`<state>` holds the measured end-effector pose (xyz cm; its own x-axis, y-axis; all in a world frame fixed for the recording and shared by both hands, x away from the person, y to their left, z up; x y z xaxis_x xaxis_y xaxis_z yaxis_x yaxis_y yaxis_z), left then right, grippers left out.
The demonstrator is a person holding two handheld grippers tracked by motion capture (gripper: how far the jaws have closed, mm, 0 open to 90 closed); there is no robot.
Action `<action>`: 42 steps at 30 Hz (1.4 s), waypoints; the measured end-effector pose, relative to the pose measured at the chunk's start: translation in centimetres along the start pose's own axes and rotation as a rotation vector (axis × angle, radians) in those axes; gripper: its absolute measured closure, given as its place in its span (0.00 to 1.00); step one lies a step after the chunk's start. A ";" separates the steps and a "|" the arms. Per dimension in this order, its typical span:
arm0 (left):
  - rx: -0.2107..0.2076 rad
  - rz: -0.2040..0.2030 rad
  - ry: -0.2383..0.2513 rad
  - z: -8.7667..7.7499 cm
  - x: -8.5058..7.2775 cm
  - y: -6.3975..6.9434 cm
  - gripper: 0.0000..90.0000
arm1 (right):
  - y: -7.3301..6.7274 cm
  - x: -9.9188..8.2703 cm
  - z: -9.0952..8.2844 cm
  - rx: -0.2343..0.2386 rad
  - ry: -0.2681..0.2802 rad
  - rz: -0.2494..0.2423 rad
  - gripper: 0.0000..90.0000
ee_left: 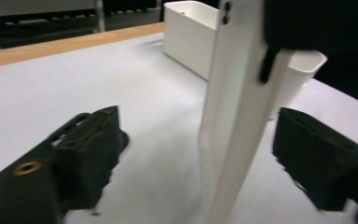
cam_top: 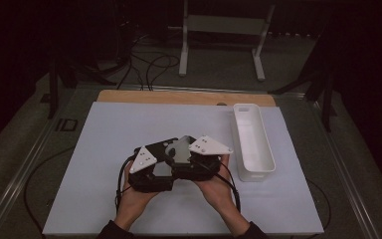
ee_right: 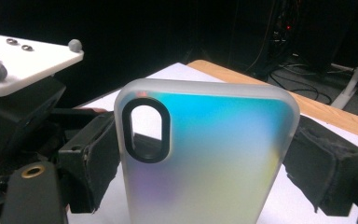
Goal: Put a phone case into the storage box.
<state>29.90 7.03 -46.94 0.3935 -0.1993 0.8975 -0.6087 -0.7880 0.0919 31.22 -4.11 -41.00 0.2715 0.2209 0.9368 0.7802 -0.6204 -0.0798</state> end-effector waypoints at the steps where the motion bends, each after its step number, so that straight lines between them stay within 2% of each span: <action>1: 0.005 -0.005 0.008 -0.2 0.0 -0.2 0.16 | 0.1 0.1 -0.1 -0.006 0.004 0.001 0.18; 5: 0.015 0.016 0.018 -0.7 -0.2 -0.9 0.03 | 0.5 0.5 -0.4 -0.016 0.016 0.003 0.18; 8: 0.028 0.008 0.032 -1.2 -0.3 -1.5 0.01 | 0.9 0.7 -0.5 -0.024 0.021 0.003 0.18; 21: 0.077 -0.025 0.041 -3.0 -1.6 -4.3 0.00 | 2.5 1.4 -0.9 -0.057 0.025 0.017 0.18; 24: 0.094 -0.019 0.038 -3.3 -2.0 -4.8 0.00 | 2.8 1.4 -1.0 -0.064 0.024 0.021 0.18; 30: 0.148 0.034 0.059 -4.5 -2.9 -5.8 0.00 | 3.1 1.5 -1.2 -0.076 0.026 0.015 0.18; 35: 0.150 0.031 0.087 -5.7 -3.6 -6.8 0.00 | 3.5 1.6 -1.4 -0.083 0.025 0.011 0.18; 42: 0.175 0.038 0.078 -6.8 -4.7 -7.9 0.00 | 4.0 1.8 -1.5 -0.098 0.020 0.008 0.18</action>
<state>28.21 18.19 -48.93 0.3138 -0.1908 0.9301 -0.4906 -0.8713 -0.0132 33.97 -7.39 -39.15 0.2653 0.2012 0.9429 0.7188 -0.6931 -0.0543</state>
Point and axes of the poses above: each handheld gripper's, and its own axes: z roughly forward along the jaws, x roughly out of its top, y roughly to its right, the point moved 6 cm from there along z, roughly forward along the jaws, and after that the axes turned 7 degrees about x, right-handed, at the moved point
